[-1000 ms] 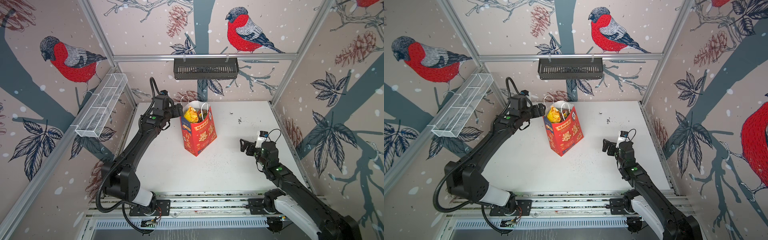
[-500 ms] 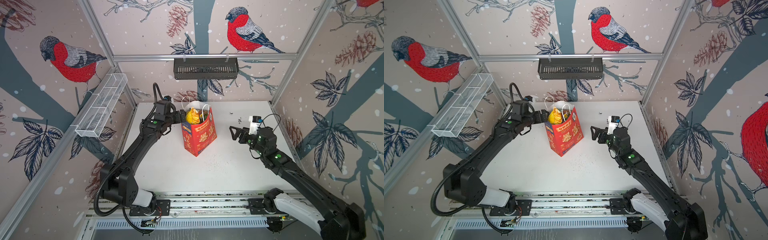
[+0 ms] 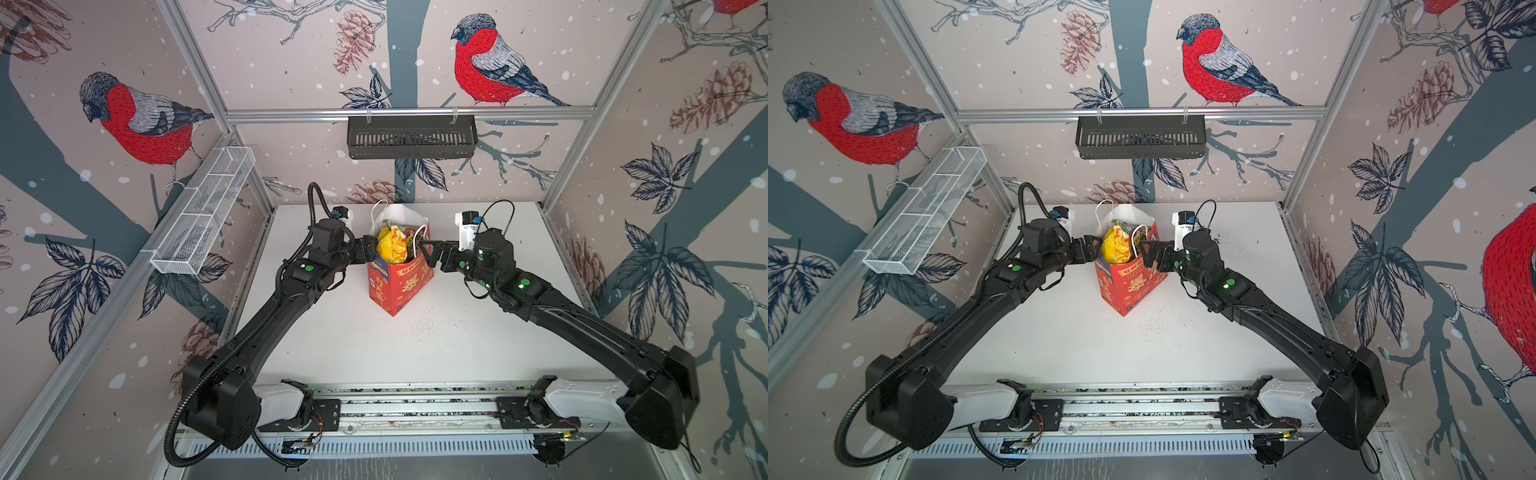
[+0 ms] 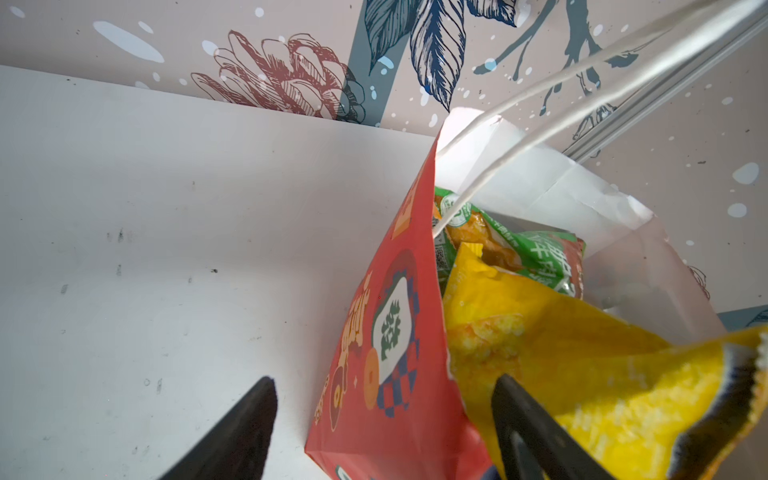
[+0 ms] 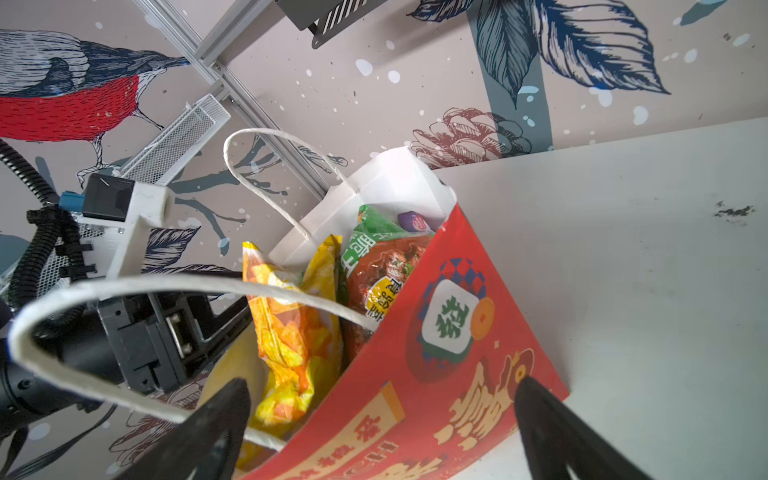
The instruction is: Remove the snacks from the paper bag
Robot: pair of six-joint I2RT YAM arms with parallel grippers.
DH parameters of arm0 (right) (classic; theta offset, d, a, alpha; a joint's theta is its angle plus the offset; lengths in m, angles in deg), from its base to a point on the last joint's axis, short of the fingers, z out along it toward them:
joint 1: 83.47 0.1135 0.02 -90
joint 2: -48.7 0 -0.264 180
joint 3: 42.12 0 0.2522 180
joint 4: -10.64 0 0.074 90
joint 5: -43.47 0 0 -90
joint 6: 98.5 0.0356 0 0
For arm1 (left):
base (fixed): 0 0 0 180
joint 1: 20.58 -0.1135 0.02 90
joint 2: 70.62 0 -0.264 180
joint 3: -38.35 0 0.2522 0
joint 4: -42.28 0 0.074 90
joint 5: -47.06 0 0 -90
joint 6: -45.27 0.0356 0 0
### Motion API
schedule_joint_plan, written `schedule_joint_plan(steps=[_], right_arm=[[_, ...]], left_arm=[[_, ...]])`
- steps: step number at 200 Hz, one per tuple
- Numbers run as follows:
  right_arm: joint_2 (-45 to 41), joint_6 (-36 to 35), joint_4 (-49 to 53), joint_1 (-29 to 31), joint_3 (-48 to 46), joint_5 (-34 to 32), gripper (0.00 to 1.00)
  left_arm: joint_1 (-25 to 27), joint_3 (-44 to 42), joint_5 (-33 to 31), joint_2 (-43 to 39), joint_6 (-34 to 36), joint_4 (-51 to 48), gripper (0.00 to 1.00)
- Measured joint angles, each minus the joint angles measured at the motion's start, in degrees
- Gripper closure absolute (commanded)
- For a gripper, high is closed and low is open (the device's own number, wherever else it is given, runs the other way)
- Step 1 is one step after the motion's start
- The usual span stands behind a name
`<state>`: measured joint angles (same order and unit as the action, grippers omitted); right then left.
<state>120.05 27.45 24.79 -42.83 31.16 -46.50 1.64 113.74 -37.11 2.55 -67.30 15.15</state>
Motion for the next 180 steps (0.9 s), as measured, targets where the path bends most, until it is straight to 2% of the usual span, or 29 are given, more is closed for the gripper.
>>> schedule_joint_plan(steps=[58, 77, 96, 144, 180], right_arm=[[0.1, 2.8, 7.0, 0.1, 2.0, -5.9, 0.02], [0.1, 2.8, 8.9, -0.6, 2.0, -6.5, 0.06], [0.1, 2.8, 10.9, -2.1, 2.6, -6.5, 0.07], [2.0, 3.1, 11.1, -9.6, 4.8, -0.9, 0.09], [9.4, 1.6, 12.2, -10.4, 12.2, 1.9, 0.12]], left_arm=[[5.8, -4.1, -3.0, -6.3, -2.3, 2.0, 0.32], [7.6, -6.4, -4.5, -8.1, -2.9, 3.6, 0.32], [8.8, -8.2, -5.7, -8.6, -3.1, 4.1, 0.32], [9.4, -9.6, -7.6, -9.6, -4.0, 5.4, 0.32], [9.7, -9.6, -8.1, -9.2, -4.0, 5.8, 0.31]])
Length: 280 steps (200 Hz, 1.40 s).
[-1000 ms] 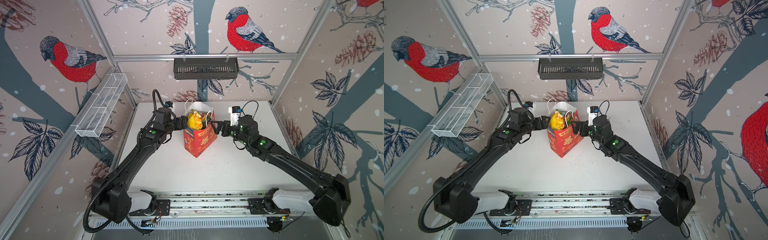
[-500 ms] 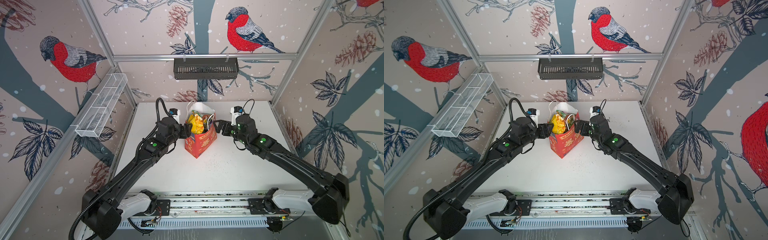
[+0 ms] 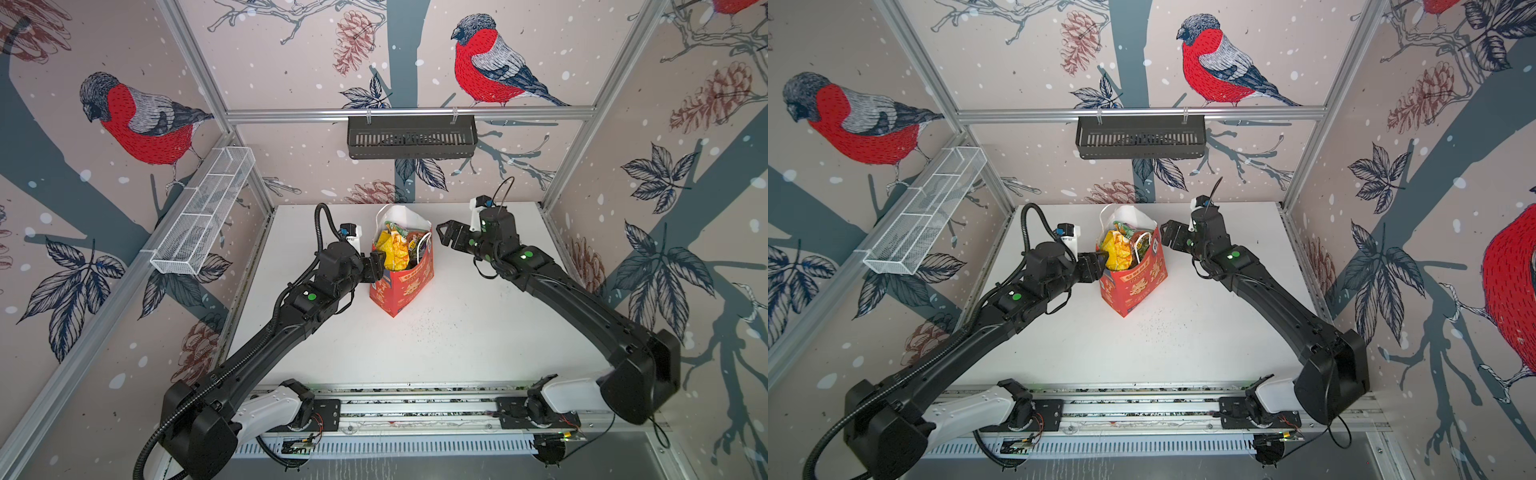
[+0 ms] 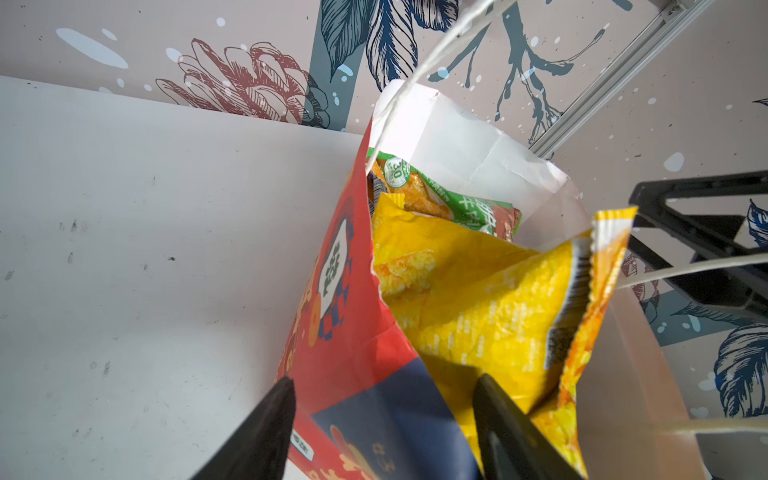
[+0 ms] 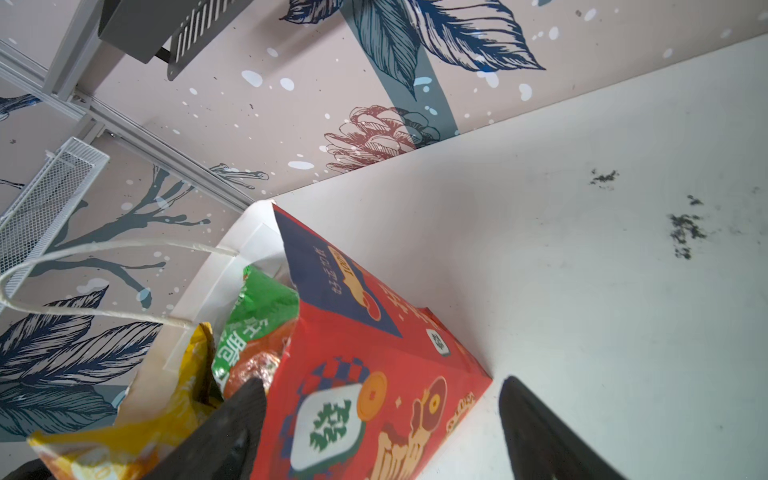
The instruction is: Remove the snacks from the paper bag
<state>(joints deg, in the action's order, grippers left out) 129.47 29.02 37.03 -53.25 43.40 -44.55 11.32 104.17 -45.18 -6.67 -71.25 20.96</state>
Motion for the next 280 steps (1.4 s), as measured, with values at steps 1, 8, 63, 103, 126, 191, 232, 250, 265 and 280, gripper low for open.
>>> schedule_joint_plan(steps=[1, 8, 63, 103, 126, 191, 232, 250, 265, 280], right_arm=[[0.1, -0.1, 0.0, 0.0, 0.1, 0.0, 0.12], [1.1, -0.3, 0.3, 0.0, 1.2, 0.2, 0.12], [8.5, -3.2, 4.0, 1.4, 8.1, 0.7, 0.14], [13.0, -5.1, 8.8, 3.1, 14.0, 0.4, 0.24], [14.4, -7.1, 11.4, 3.5, 17.3, -1.2, 0.34], [24.5, -14.6, 21.2, 3.0, 31.9, -1.8, 0.55], [30.9, -18.2, 27.8, 2.7, 41.8, -1.5, 0.89], [32.7, -19.3, 29.4, 3.1, 44.0, -1.5, 0.99], [33.2, -19.9, 30.3, 3.1, 45.0, -1.8, 0.99], [33.2, -20.4, 31.1, 3.1, 45.4, -2.4, 1.0]], left_arm=[[0.0, 0.0, 0.0, 0.0, 0.0, 0.0, 0.32], [0.1, 0.0, -0.4, 0.1, 0.0, 0.1, 0.32], [1.6, 0.0, -3.0, -0.2, 1.1, 0.4, 0.32], [3.2, -0.1, -5.5, 0.2, 1.9, 0.9, 0.32], [4.0, -0.4, -6.8, 0.3, 2.5, 1.2, 0.32], [4.8, -0.7, -8.3, 0.7, 3.0, 2.0, 0.31], [4.8, -0.8, -8.9, 0.5, 3.2, 2.0, 0.3], [4.8, -0.8, -9.6, 0.3, 3.7, 1.9, 0.29], [4.8, -0.8, -9.9, 0.1, 4.1, 1.8, 0.25], [4.8, -0.6, -10.0, 0.1, 4.1, 1.3, 0.2]])
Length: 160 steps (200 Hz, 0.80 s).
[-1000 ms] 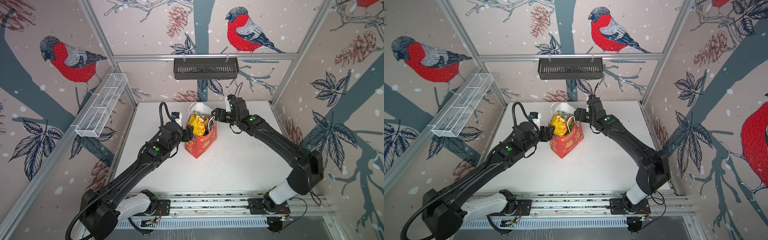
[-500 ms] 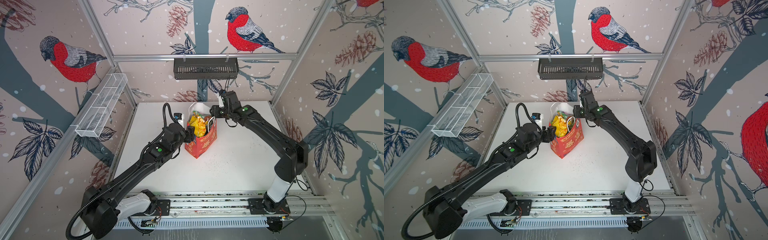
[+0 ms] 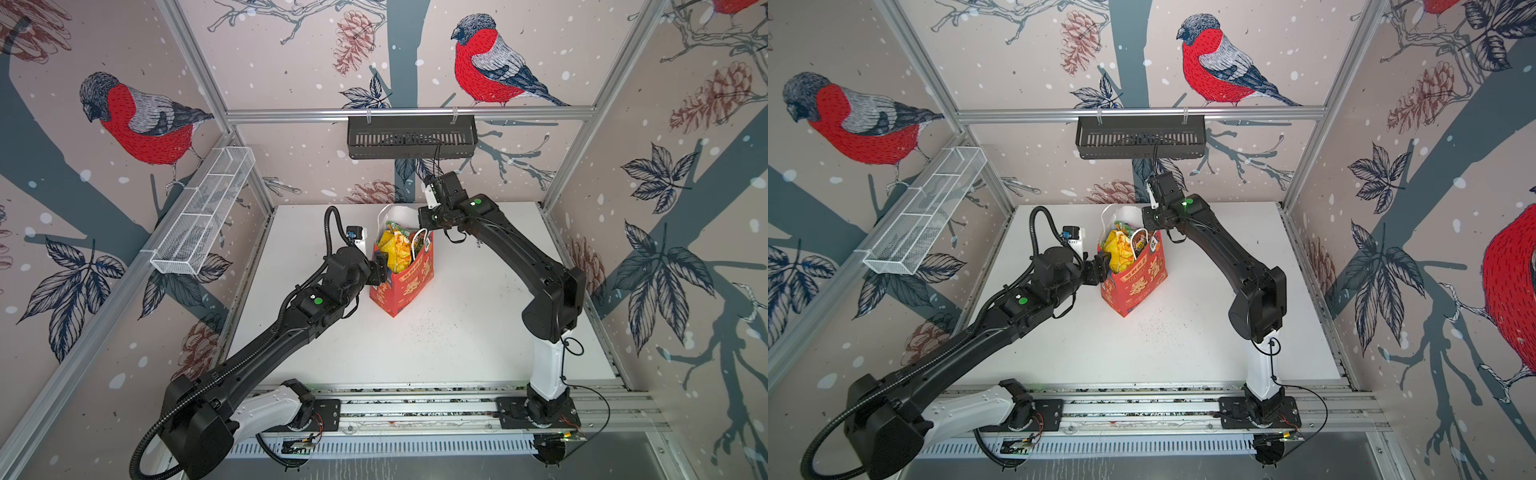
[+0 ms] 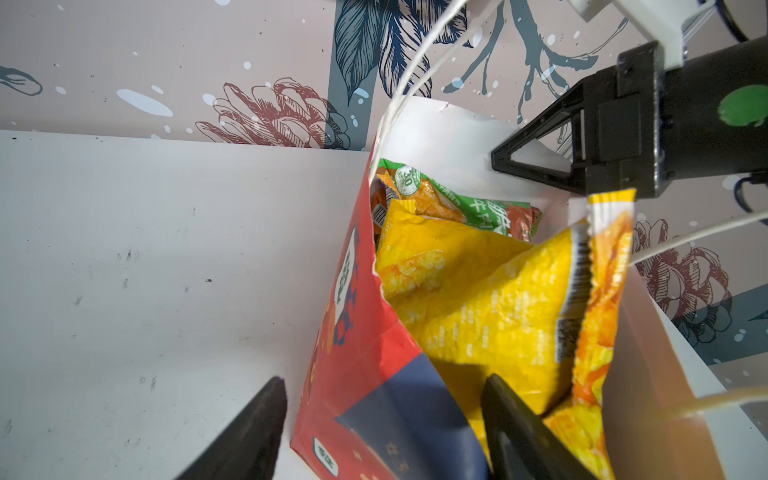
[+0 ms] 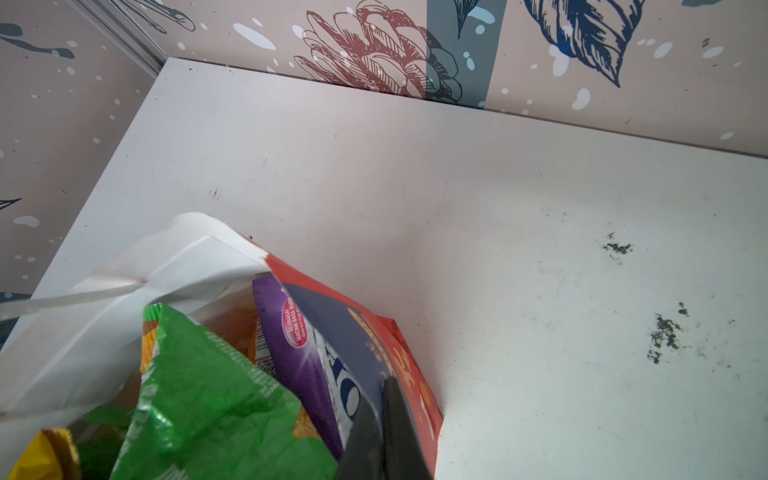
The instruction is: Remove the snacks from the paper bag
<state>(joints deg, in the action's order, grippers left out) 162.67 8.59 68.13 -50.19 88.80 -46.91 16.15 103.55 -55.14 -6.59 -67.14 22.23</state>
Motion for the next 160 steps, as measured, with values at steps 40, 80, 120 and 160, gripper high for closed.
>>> schedule_joint_plan(steps=[40, 80, 120, 160], right_arm=[[-2.7, -2.3, 1.3, 0.0, -1.3, -2.9, 1.0], [-11.8, -5.4, -3.3, 0.0, -9.9, -8.5, 1.0], [-18.8, -11.2, -11.3, 1.5, -19.3, -18.5, 1.0], [-20.9, -14.4, -17.2, 4.2, -26.0, -29.5, 1.0]], left_arm=[[0.0, 1.3, -0.2, -0.4, 0.4, -1.5, 0.07], [0.0, 2.1, 0.6, -1.9, 1.4, -1.8, 0.02], [0.1, 2.7, 3.4, -1.9, 1.7, -1.8, 0.02], [0.2, 3.2, 6.1, -1.9, 1.3, -1.9, 0.03]])
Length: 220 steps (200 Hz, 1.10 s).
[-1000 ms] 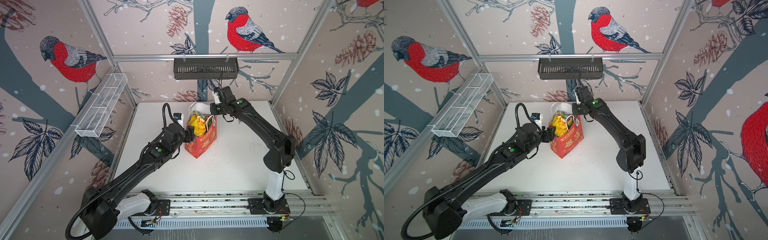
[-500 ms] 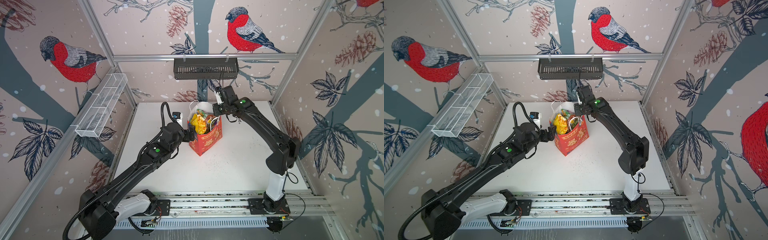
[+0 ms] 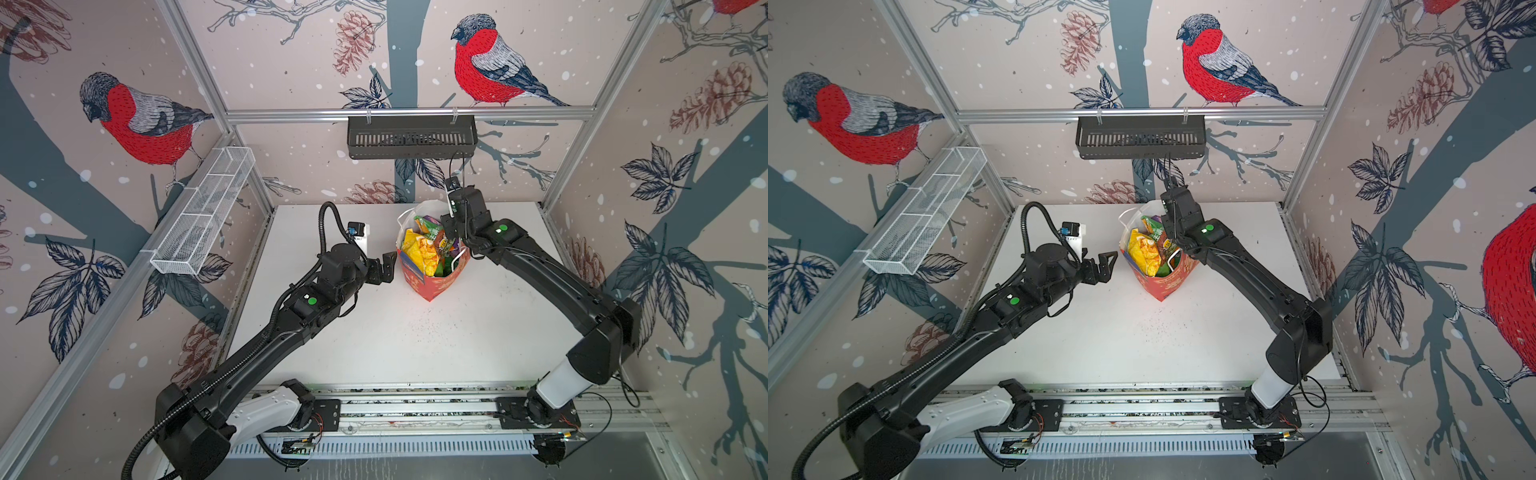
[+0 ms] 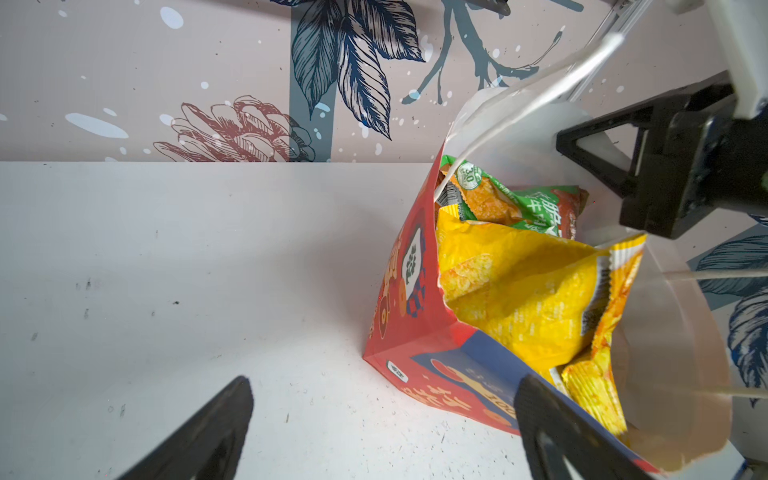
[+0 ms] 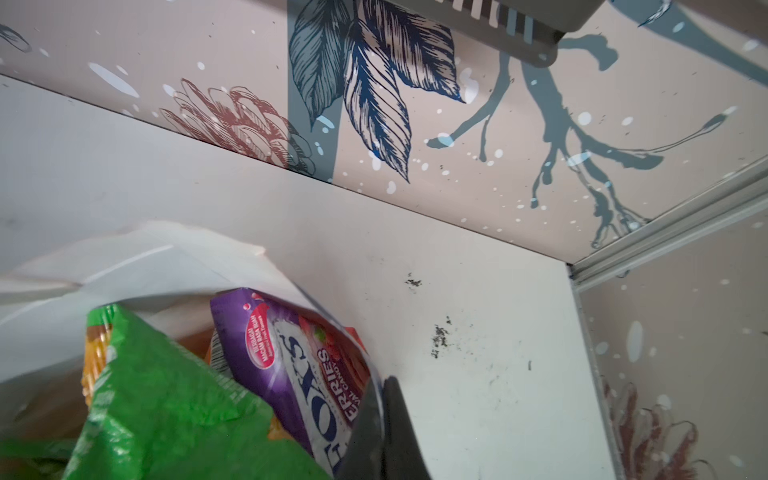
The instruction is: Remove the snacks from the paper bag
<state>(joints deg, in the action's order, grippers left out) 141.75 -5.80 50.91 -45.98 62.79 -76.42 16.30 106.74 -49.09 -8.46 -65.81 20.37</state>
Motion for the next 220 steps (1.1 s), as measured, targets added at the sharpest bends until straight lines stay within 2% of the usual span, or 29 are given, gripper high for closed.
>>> schedule_joint_plan(steps=[33, 58, 123, 150, 220], right_arm=[[-0.6, -2.9, -3.2, 4.2, -2.3, -7.8, 1.0], [-0.8, -2.8, -2.8, 4.7, -0.9, -7.7, 1.0], [3.7, 0.2, 5.1, 4.7, 9.8, -6.0, 1.0], [4.5, 0.8, 6.6, 4.4, 11.1, -6.3, 1.0], [3.5, 2.2, 7.1, 3.7, 9.0, -5.4, 1.0]], left_arm=[[0.1, 1.8, 3.3, -1.7, -1.5, -0.2, 0.05], [1.6, 4.8, 6.1, -3.1, -3.0, -0.5, 0.06], [7.8, 9.5, 6.6, -2.5, -4.9, -2.7, 0.09], [9.4, 10.1, 5.7, -1.9, -5.7, -4.2, 0.09], [9.4, 10.1, -0.5, 1.6, -6.1, -7.8, 0.11]])
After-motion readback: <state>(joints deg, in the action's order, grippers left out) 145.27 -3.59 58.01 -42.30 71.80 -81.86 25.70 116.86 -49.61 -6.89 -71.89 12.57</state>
